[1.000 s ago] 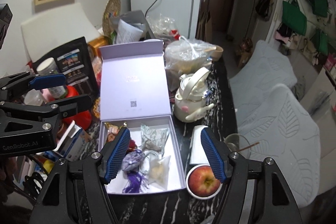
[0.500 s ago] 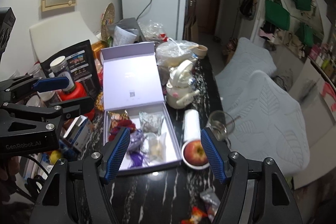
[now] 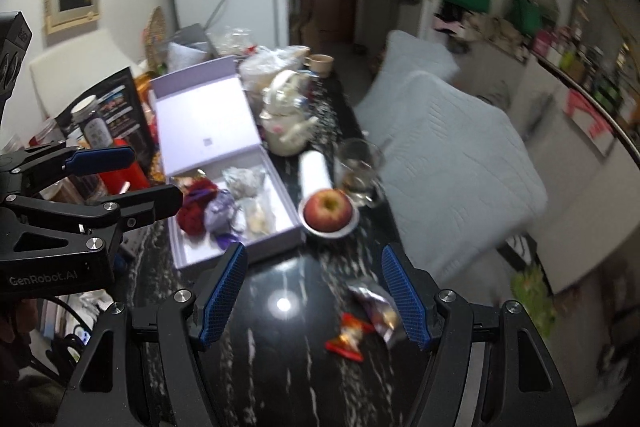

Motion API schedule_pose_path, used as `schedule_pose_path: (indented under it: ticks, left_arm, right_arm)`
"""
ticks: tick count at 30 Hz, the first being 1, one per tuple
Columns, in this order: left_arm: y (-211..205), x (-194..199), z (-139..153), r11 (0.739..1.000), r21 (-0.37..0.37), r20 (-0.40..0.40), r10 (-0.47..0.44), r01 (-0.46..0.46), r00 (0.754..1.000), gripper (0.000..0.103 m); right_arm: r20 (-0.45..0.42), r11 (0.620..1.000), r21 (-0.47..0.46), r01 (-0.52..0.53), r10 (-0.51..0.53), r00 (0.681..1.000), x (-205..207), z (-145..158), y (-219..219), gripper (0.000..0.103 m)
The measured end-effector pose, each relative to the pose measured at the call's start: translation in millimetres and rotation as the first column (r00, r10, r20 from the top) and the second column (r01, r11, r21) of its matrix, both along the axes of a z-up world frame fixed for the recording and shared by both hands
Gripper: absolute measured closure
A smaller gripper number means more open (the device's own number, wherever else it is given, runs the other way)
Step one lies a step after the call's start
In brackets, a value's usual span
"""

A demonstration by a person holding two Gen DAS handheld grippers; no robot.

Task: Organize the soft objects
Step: 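Open both tools and move them back toward the remaining snack bags, then move both tools down over the red-gold and silver snack bags on the table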

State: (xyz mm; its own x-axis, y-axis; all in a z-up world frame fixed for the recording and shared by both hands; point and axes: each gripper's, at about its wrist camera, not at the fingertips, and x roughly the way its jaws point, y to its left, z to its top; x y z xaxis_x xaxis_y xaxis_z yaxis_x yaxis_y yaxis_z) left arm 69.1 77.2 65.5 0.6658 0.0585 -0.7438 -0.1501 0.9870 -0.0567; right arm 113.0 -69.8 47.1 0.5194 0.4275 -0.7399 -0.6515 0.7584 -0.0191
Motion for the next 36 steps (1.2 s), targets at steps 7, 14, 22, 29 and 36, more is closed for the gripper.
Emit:
schedule_pose_path:
  ticks: [7, 14, 22, 29, 36]
  left_arm:
    - [-47, 14, -5, 0.992, -0.008, -0.008, -0.128, 0.128, 0.992, 0.031]
    - [-91, 31, -15, 0.970, -0.042, -0.032, -0.240, 0.239, 0.970, 0.031]
    - [-122, 50, -39, 0.952, -0.068, -0.078, -0.305, 0.300, 0.949, 0.031]
    - [-131, 51, -62, 0.953, -0.039, -0.093, -0.304, 0.302, 0.948, 0.031]
    - [-125, 55, -99, 0.955, -0.087, -0.160, -0.293, 0.282, 0.943, 0.031]
  right_arm:
    - [-0.011, 0.990, -0.007, 0.138, -0.138, 0.990, -4, -4, -56, 0.033]
    - [-0.029, 0.964, -0.007, 0.266, -0.266, 0.963, -1, -10, -107, 0.033]
    - [-0.085, 0.930, -0.029, 0.366, -0.367, 0.926, 0, -32, -148, 0.033]
    - [-0.145, 0.911, -0.043, 0.409, -0.411, 0.900, -1, -59, -167, 0.033]
    - [-0.210, 0.914, -0.075, 0.400, -0.406, 0.889, 3, -91, -168, 0.033]
